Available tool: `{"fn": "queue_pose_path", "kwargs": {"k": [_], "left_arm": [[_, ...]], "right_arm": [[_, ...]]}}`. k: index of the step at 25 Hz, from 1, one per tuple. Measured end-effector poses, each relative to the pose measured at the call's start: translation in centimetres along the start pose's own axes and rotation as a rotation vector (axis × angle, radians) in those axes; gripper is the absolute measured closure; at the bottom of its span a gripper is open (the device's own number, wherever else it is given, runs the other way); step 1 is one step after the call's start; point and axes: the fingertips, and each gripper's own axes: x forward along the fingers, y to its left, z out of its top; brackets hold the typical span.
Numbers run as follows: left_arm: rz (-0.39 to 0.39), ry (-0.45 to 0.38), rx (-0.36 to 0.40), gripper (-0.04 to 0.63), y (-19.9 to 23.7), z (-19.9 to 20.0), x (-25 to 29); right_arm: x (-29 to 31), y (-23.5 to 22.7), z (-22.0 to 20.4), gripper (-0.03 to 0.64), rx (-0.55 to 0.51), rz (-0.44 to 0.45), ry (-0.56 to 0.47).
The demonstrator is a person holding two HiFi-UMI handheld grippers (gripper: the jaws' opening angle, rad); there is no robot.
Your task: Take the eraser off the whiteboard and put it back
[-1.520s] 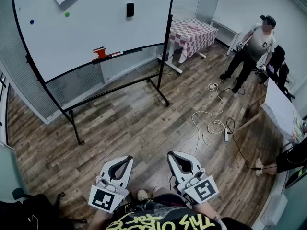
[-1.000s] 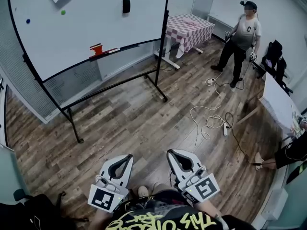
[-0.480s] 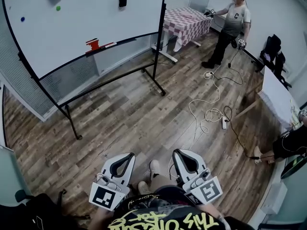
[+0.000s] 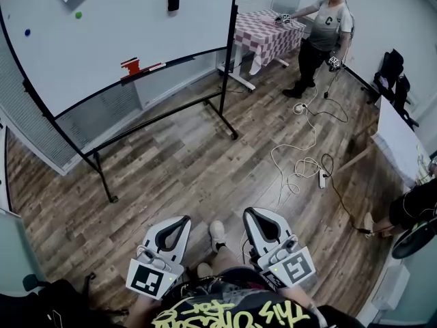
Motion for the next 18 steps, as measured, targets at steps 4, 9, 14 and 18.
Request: {"fn": "queue_pose_path", "kwargs": {"k": [4,9,14,18], "left_arm": [[0.007,0.000,0.017,0.588,1.3,0.4,1.8],[0.022,0.014,0.066,0.588,3.9,0.8,4.2],[0.043,-0.003,0.033,0.588,5.7,1.3,6.6],[0.056,-0.007,0.043,0.588,7.1,1.6,8.5]], "right_arm": [[1.6,-1.8,0.0,0.606,-0.010,0.001,-0.007],[4.5,-4.1,0.4,0.606,0.008,0.007,-0.028],[7.2,-6.4,1.2,0.606,0.000,0.011,-0.069],[9.2,-8.0,1.3,0.606,0.021,0.034,-0.067]]}}
